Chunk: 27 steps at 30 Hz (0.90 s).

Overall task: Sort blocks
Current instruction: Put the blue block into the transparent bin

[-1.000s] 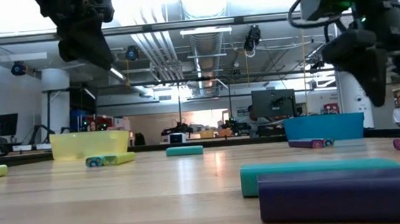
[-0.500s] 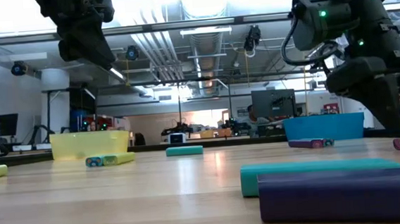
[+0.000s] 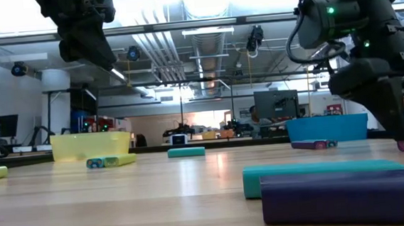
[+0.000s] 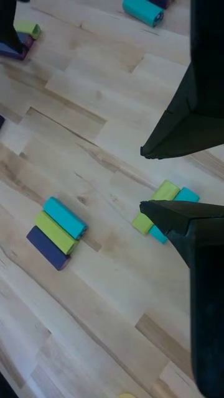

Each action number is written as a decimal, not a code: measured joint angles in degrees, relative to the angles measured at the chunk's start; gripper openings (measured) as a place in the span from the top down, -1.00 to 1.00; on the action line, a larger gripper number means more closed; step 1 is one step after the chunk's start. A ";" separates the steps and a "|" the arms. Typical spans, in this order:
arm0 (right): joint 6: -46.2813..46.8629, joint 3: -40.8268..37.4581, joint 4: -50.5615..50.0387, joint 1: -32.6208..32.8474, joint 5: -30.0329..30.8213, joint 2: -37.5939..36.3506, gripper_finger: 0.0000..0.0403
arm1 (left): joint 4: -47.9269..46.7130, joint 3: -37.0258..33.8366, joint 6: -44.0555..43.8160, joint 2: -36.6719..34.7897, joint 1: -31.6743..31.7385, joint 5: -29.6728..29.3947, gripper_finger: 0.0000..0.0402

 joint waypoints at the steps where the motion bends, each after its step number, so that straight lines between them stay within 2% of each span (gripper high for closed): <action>1: 0.31 -0.28 0.00 0.00 0.00 0.00 -0.89 | 0.00 0.00 0.05 0.00 0.00 0.01 0.51; 9: 1.36 -1.19 3.30 0.00 -0.01 -0.02 -0.89 | 0.00 0.00 0.05 0.00 0.00 0.01 0.51; 17: 6.53 -1.71 3.95 0.83 0.33 0.06 -0.89 | 0.01 0.00 -0.13 0.00 0.00 0.01 0.51; 19: 6.87 -2.00 4.69 1.43 2.22 0.15 -0.89 | 0.00 0.00 -0.13 0.00 0.00 0.02 0.51; 23: 5.52 -1.97 5.64 2.24 10.19 0.12 -0.89 | 0.00 0.00 0.23 0.02 -0.01 0.03 0.51; 27: 5.59 -1.70 5.79 2.08 11.10 -0.15 -0.89 | 0.00 0.00 0.24 0.02 -0.01 0.03 0.51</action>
